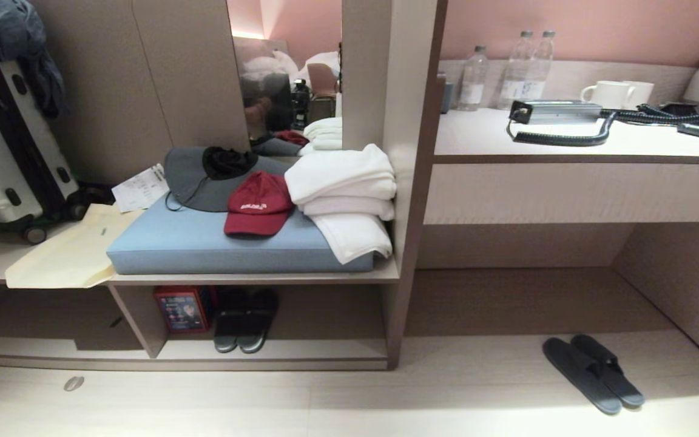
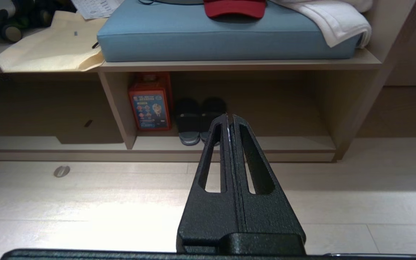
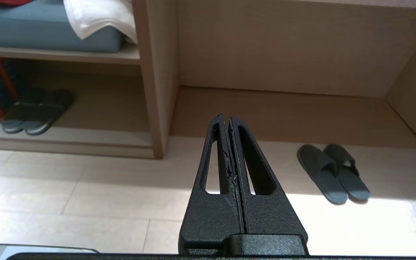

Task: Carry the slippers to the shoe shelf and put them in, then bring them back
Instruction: Pick up the slippers on the floor

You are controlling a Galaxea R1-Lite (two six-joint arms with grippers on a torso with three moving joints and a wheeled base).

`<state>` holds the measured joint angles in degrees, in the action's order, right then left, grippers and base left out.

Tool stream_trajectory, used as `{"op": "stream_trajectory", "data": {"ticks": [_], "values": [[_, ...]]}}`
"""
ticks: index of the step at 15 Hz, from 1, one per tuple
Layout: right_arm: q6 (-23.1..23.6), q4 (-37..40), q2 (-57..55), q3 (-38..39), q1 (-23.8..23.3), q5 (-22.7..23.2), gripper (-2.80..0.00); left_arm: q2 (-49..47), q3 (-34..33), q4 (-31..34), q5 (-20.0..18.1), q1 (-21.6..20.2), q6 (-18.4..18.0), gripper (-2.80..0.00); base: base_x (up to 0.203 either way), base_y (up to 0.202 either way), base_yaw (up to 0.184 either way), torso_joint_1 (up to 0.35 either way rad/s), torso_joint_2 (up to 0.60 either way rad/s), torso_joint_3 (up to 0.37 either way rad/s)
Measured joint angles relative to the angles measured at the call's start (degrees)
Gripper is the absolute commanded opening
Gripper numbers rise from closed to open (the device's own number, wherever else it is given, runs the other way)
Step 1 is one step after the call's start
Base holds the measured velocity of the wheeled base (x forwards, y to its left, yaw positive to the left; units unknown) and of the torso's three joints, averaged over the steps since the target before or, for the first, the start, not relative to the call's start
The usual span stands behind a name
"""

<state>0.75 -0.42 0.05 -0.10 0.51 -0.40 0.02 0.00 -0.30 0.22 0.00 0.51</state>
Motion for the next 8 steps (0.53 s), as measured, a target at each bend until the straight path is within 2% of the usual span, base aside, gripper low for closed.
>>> {"op": "stream_trajectory", "data": {"ticks": [3,8], "values": [[0.02,0.04,0.00,0.00,0.00,0.00,-2.80,0.00,0.00,-0.02,0.00,0.00,0.00,-2.80,0.163,0.000,0.003,0.004,0.00,0.002],[0.00,0.00,0.00,0.00,0.00,0.02,-2.80,0.00,0.00,0.00,0.02,0.00,0.00,-2.80,0.000,0.000,0.000,0.000,0.00,0.000]]}}
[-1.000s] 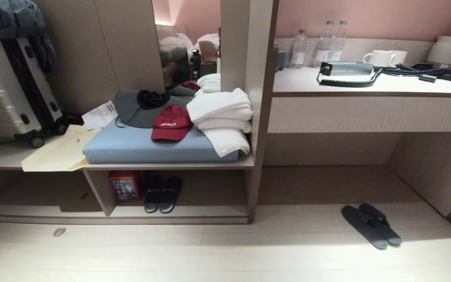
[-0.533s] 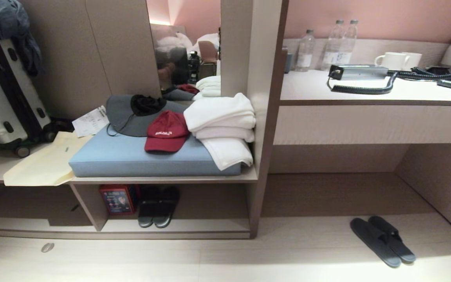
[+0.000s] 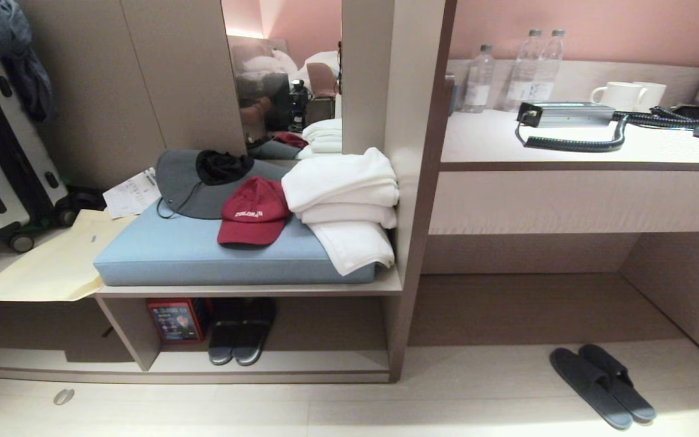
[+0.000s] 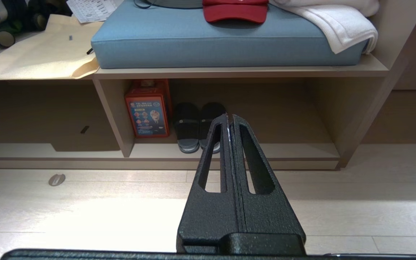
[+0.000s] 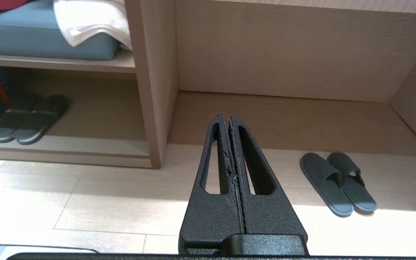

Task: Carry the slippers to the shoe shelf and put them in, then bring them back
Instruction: Pick up the slippers on the floor

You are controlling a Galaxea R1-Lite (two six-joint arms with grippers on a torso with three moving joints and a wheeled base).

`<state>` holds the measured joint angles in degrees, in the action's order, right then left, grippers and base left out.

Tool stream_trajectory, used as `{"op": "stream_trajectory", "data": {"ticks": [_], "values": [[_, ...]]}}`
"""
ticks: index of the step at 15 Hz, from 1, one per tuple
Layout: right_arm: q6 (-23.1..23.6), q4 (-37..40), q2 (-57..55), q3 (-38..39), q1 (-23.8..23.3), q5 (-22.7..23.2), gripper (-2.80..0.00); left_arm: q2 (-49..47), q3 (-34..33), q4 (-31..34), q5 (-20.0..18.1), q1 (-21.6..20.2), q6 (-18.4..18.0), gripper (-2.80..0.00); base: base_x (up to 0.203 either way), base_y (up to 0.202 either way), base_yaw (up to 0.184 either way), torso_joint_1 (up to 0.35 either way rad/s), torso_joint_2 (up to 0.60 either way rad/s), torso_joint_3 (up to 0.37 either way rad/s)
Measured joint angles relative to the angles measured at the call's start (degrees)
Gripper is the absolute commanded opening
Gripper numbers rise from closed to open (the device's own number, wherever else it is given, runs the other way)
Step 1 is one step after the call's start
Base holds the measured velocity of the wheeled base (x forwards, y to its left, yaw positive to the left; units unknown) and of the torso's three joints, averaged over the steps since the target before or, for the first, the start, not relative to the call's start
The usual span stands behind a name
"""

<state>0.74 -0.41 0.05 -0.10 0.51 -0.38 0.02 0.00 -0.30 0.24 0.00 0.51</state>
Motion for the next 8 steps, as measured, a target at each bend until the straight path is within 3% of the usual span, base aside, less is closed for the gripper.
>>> {"op": "stream_trajectory", "data": {"ticks": [4,8], "values": [[0.02,-0.02,0.02,0.00,-0.05,-0.02,-2.80,0.00,0.00,0.00,-0.01,0.04,0.00,-2.80,0.000,-0.020,0.003,0.001,0.00,-0.001],[0.02,-0.02,0.00,0.00,0.00,-0.04,-2.80,0.00,0.00,-0.02,0.00,-0.02,-0.10,-2.80,0.000,-0.179,0.006,0.002,0.00,0.002]]}}
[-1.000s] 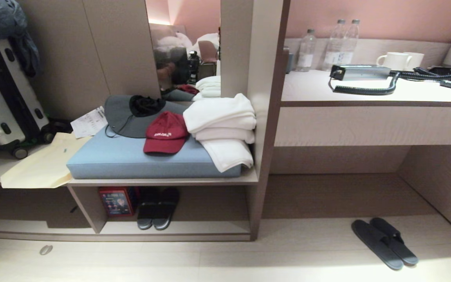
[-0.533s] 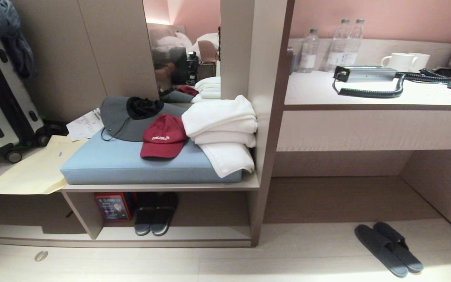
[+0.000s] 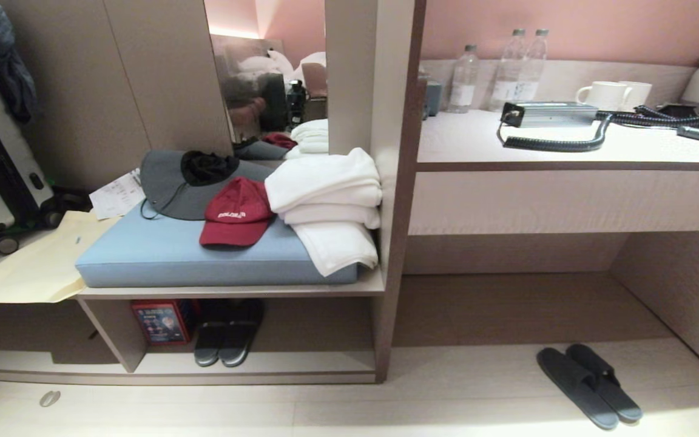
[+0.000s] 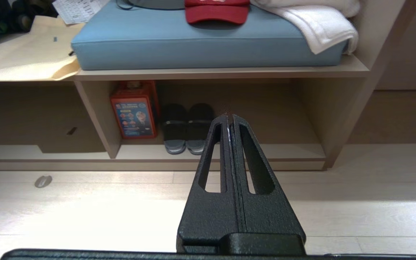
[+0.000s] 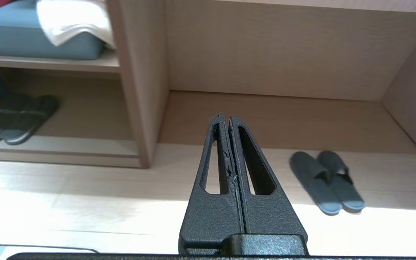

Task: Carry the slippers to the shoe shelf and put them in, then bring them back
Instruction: Pick up the slippers on the floor

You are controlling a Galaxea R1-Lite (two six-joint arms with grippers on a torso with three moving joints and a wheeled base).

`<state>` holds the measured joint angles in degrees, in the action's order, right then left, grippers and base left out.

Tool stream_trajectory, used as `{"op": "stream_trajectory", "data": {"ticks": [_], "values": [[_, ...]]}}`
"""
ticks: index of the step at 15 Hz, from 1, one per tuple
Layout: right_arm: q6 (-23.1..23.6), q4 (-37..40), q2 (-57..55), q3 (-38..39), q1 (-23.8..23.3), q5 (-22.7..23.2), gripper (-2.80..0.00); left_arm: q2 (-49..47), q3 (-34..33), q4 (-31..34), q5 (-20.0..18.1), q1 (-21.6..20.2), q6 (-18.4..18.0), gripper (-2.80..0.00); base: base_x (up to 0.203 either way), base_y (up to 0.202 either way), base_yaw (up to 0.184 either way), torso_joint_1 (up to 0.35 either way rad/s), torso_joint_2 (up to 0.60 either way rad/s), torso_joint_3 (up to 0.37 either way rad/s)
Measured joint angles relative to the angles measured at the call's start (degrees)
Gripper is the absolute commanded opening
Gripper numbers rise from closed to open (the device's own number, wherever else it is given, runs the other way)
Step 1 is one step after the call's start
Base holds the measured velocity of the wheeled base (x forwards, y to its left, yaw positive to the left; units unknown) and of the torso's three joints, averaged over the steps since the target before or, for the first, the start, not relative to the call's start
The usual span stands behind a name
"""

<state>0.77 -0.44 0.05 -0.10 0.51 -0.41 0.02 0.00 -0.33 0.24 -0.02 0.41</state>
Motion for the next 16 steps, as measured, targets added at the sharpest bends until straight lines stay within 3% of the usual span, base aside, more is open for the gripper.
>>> {"op": "stream_trajectory", "data": {"ticks": [16], "values": [[-0.02,0.03,0.00,0.00,0.00,-0.02,-2.80,0.00,0.00,0.09,-0.04,0.02,0.00,-2.80,0.000,-0.198,0.002,0.003,0.00,0.003]]}}
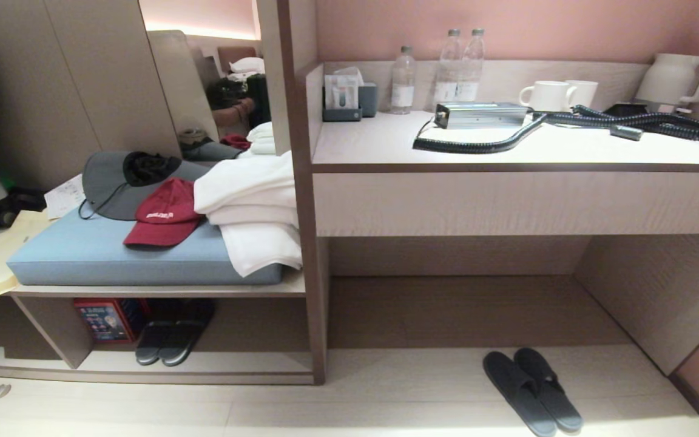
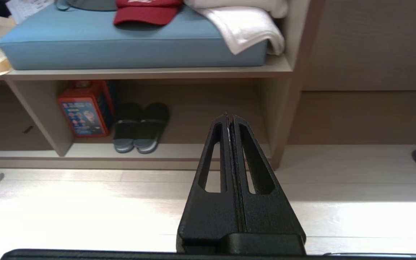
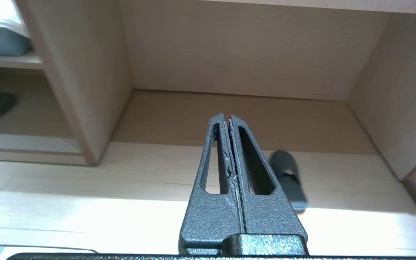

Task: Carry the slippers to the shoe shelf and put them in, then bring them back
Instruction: Pick up the slippers on the floor

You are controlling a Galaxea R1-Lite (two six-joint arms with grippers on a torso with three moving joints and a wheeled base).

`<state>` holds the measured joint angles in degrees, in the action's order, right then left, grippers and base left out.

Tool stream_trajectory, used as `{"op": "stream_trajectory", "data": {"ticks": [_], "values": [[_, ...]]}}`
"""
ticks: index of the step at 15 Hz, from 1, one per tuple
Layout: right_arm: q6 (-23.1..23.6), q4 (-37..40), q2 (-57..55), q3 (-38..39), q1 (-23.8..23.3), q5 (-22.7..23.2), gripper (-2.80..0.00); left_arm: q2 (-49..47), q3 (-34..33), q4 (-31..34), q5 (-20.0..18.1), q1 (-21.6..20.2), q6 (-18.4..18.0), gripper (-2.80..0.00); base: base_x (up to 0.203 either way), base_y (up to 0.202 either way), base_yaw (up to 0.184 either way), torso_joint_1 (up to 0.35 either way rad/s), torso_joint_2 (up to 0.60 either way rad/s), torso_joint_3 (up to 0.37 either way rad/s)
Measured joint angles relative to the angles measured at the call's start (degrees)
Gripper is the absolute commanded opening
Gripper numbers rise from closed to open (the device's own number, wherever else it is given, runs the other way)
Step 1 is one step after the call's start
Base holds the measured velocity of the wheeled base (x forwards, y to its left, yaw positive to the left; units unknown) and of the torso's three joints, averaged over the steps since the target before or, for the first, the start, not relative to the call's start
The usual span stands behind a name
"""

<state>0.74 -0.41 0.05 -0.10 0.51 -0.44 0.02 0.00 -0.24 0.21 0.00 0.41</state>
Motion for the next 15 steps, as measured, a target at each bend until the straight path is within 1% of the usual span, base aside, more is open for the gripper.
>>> {"op": "stream_trajectory", "data": {"ticks": [15], "values": [[-0.04,0.00,0.00,0.00,0.00,0.01,-2.80,0.00,0.00,0.02,-0.05,0.00,0.00,-2.80,0.000,-0.198,0.002,0.002,0.00,0.002]]}}
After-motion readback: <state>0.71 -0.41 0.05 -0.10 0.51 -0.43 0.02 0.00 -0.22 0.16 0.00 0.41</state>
